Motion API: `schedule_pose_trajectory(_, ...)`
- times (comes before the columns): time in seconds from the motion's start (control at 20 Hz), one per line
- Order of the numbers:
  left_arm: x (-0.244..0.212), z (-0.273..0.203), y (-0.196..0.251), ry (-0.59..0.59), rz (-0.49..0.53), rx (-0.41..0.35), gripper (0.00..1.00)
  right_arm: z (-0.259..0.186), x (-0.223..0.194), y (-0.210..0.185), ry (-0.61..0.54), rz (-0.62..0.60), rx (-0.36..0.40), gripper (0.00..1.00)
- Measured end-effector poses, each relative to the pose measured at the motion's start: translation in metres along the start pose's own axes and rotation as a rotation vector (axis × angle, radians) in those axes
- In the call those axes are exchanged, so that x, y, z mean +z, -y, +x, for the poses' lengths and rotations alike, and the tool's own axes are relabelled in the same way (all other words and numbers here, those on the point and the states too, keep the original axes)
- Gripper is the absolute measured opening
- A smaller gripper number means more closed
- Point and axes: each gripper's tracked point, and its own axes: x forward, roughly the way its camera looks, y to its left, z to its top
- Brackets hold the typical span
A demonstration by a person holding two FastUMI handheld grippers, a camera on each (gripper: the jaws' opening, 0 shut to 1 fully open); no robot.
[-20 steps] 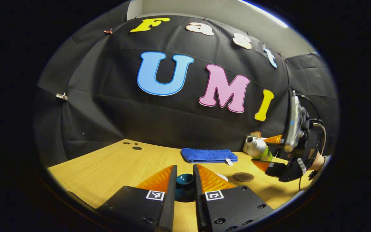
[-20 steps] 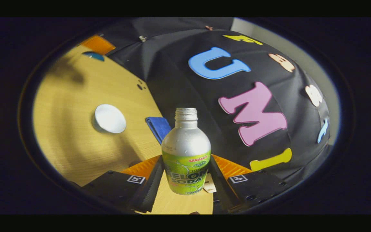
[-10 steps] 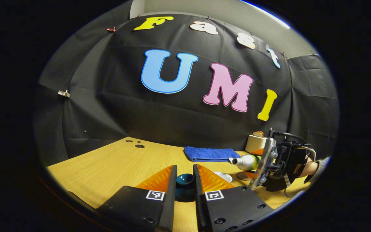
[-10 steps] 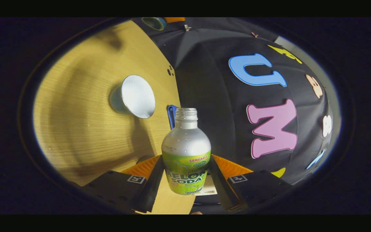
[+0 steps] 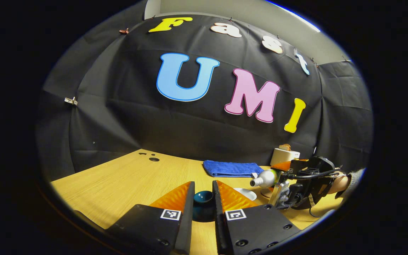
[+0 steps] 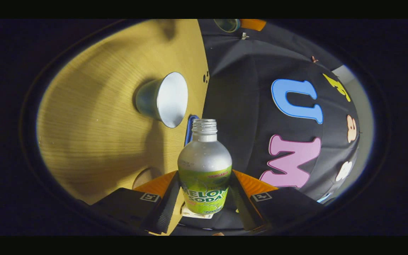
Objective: Open the teacup lid with one hand, grasp the water bottle and pour water into the teacup with the other hand; after pouring, place the water bottle on the coaster and then close the teacup lid.
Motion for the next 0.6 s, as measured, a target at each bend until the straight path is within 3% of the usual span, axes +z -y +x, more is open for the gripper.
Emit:
schedule_pose_trajectory(0.1,0.002,-0.002,0.0,0.005,-0.012,-0.005,0.31,0.0,0.002,0.002,0.001,-0.042,-0.012,0.75)
schedule_pose_trajectory(0.15,0.002,-0.001,-0.001,0.005,-0.013,-0.003,0.31,0.0,0.001,0.003,0.003,-0.062,-0.015,0.78)
schedule_pose_trajectory(0.6,0.005,-0.003,-0.001,0.007,-0.012,-0.005,0.31,-0.002,0.0,0.022,0.015,-0.239,-0.053,0.78)
